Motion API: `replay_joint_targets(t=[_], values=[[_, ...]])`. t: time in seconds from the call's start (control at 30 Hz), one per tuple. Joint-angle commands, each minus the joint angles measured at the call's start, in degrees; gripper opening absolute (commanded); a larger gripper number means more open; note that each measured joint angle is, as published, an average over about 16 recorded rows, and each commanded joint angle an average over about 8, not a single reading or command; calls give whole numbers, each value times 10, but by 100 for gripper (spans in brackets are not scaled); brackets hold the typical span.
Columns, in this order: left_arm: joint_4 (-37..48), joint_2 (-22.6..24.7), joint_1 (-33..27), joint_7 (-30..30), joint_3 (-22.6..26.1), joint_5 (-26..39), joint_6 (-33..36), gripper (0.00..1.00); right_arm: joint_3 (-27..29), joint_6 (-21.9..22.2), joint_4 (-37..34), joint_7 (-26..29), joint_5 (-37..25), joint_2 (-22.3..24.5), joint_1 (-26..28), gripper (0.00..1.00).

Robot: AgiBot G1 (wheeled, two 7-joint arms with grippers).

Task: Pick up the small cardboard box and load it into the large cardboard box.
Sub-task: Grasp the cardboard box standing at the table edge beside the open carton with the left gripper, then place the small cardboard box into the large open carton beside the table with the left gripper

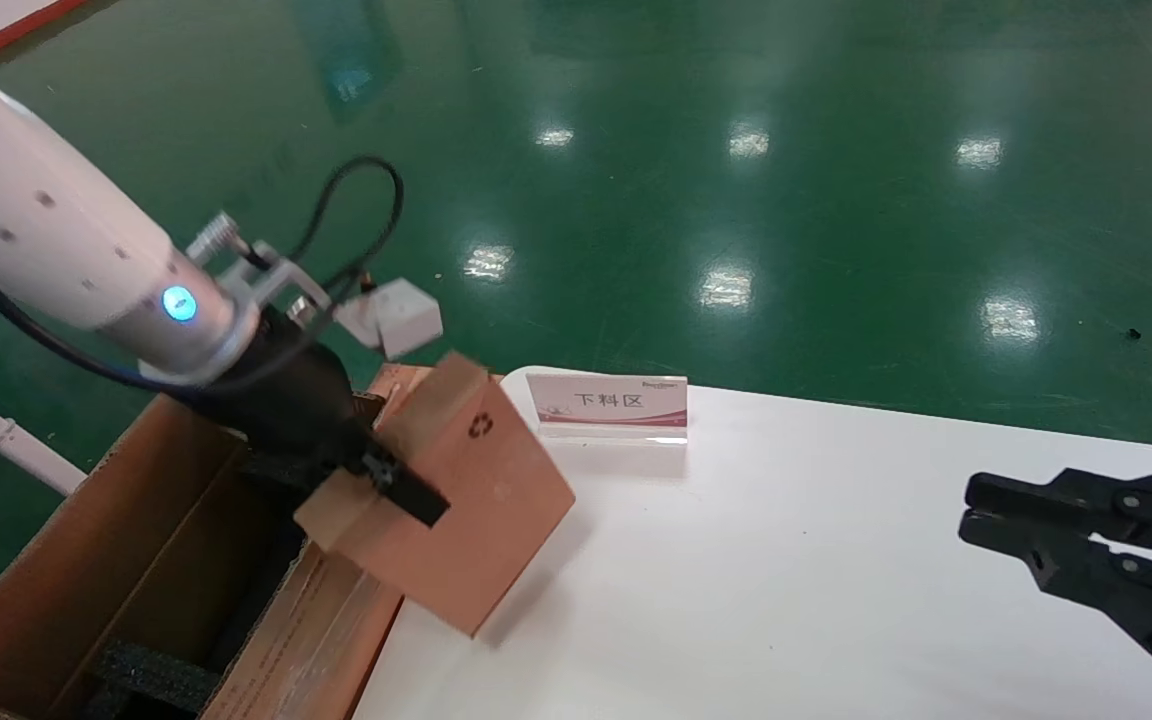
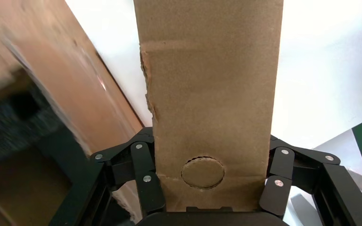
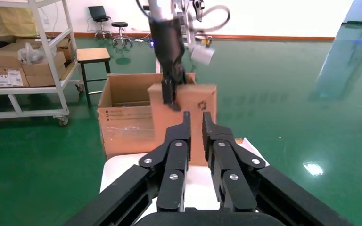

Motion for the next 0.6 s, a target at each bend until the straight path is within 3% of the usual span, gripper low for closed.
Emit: replay_joint_targets(t=[0.03, 0.23, 0.37, 0.47, 0.6], values=[[-7, -6, -20, 2, -10, -6, 5, 0, 0, 0, 0, 0, 0, 0, 0, 0], [-7, -17, -122, 2, -36, 3, 61, 0, 0, 0, 0, 0, 0, 0, 0, 0], [-4, -19, -190, -3, -25, 14, 88, 0, 0, 0, 0, 0, 0, 0, 0, 0], [-1, -16, -238, -4, 14, 22, 98, 0, -1, 0, 0, 0, 0, 0, 0, 0], [4, -8, -290, 3, 104, 29, 102, 0, -1, 0, 0, 0, 0, 0, 0, 0]])
